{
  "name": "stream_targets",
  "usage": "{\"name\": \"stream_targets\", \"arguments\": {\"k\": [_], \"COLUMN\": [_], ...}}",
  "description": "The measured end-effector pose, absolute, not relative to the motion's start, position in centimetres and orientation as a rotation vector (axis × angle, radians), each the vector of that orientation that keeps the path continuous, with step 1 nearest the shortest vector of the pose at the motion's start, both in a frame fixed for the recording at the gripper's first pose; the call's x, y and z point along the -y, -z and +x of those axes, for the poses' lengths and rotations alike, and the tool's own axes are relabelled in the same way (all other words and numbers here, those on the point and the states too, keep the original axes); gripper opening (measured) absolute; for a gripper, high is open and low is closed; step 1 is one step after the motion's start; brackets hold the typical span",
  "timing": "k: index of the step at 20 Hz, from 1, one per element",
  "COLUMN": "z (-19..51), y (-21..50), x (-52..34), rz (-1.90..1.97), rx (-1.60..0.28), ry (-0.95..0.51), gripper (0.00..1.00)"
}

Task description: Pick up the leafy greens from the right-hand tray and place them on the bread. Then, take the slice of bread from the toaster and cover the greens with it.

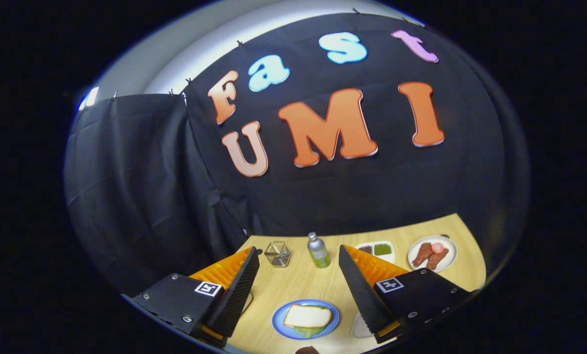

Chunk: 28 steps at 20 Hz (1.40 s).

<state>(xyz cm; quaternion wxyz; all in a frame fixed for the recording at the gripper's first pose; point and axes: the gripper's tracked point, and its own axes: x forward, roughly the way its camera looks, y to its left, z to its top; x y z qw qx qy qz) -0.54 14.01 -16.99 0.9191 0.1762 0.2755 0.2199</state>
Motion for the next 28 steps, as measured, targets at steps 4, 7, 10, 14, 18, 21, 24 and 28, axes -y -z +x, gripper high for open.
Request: {"name": "stream_targets", "arguments": {"k": [4,7,10,14,18,21,24,28], "z": [0.3,0.9,1.8,1.5,0.9,0.7,1.1,1.4], "y": [12.4,9.4,7.5,5.6,3.9,2.4,2.1,2.4], "x": [-9.6,-7.2,-4.4,-4.1,-3.9,-4.1,-4.8,-4.9], "rz": [0.266,0.224,0.138,0.07,0.044,0.03,0.027,0.025], "rx": [-0.438,-0.336,-0.256,-0.206,-0.164,-0.13,-0.121,-0.138], "ry": [-0.329,-0.262,-0.165,-0.138,-0.151,-0.162,-0.174,-0.169], "gripper": [0.98,0.98,0.98,0.98,0.98,0.99,0.99,1.0]}}
